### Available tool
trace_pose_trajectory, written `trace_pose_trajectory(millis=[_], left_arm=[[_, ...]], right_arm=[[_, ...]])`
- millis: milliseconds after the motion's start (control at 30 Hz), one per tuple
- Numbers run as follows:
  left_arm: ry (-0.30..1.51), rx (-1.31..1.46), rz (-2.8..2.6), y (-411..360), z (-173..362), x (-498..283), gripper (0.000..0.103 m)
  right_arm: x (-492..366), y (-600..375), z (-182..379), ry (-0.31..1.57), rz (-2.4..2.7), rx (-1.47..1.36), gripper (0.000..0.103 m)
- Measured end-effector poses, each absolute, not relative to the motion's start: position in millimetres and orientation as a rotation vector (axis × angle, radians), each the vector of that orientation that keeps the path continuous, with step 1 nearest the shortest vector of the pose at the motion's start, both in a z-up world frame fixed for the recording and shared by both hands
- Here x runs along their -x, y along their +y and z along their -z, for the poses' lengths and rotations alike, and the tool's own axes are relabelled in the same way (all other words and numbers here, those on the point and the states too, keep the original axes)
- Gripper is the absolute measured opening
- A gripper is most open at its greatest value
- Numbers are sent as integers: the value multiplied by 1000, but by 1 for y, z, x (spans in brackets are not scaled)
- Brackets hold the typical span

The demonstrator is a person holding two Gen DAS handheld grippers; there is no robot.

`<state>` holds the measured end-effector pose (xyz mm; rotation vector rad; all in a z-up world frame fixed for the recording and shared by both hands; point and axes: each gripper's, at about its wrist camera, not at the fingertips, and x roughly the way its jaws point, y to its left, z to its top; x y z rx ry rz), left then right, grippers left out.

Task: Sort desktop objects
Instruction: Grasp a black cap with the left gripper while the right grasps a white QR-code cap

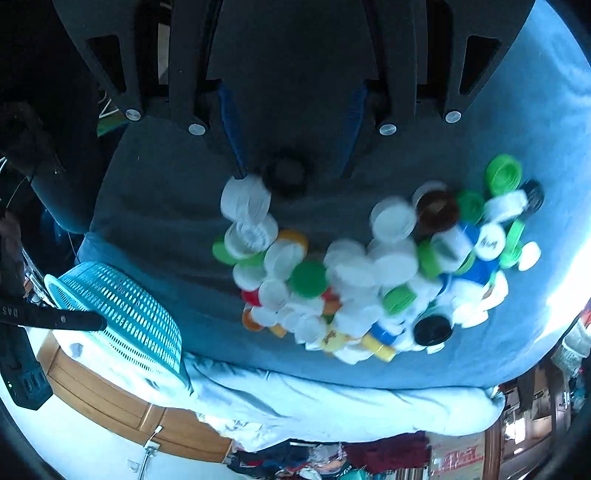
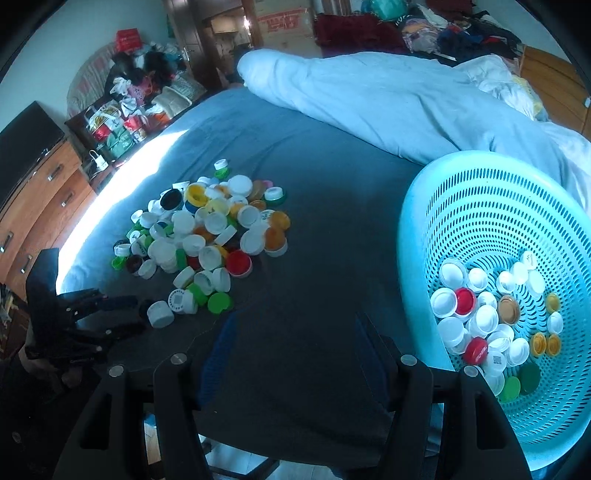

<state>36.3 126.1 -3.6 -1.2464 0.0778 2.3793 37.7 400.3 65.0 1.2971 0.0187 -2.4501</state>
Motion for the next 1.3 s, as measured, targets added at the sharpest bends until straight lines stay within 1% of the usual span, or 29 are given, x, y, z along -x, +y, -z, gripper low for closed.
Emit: trace_pose_trajectory(millis=[67, 100, 133, 167, 267, 333, 367, 467, 733, 800, 867, 1100, 1133, 1167, 1300], left_arm=[[84, 1245, -2362, 134, 6, -30, 41], [92, 1253, -2355, 137, 7, -28, 28], [92, 1274, -2335, 139, 8, -26, 25], [89, 1274, -2335, 137, 7, -28, 25], [42, 1240, -2378, 123, -2, -37, 25], [-54, 1224, -2439, 104, -7, -38, 25], [-131, 1224, -2476, 88, -8, -39, 25], [-226, 1254, -2504, 69, -2, -37, 25], [-211, 1245, -2454, 79, 4, -38, 25], [-216, 1243, -2451, 76, 4, -40, 25], [-228, 1242, -2452, 74, 4, -40, 25], [-245, 1241, -2448, 72, 5, -38, 25], [-244, 1243, -2447, 72, 6, -38, 25], [-243, 1245, -2445, 72, 6, -38, 25], [-252, 1245, -2446, 71, 5, -37, 25]], right_arm=[[-37, 396, -64, 17, 2430, -1300, 69], [-38, 393, -63, 18, 2417, -1295, 68], [-39, 388, -63, 20, 2402, -1285, 62], [-40, 381, -63, 29, 2375, -1272, 57], [-41, 364, -57, 48, 2322, -1259, 57], [-39, 351, -47, 29, 2263, -1264, 57], [-39, 343, -41, 30, 2233, -1265, 57], [-40, 312, -17, 84, 2140, -1260, 57], [-40, 267, 25, 164, 2058, -1287, 57], [-40, 264, 25, 186, 2079, -1279, 57], [-40, 263, 22, 181, 2087, -1270, 50], [-30, 259, 24, 155, 2107, -1283, 50], [-29, 258, 24, 155, 2105, -1284, 44], [-29, 257, 24, 155, 2100, -1287, 33], [-33, 263, 8, 141, 2137, -1232, 33]])
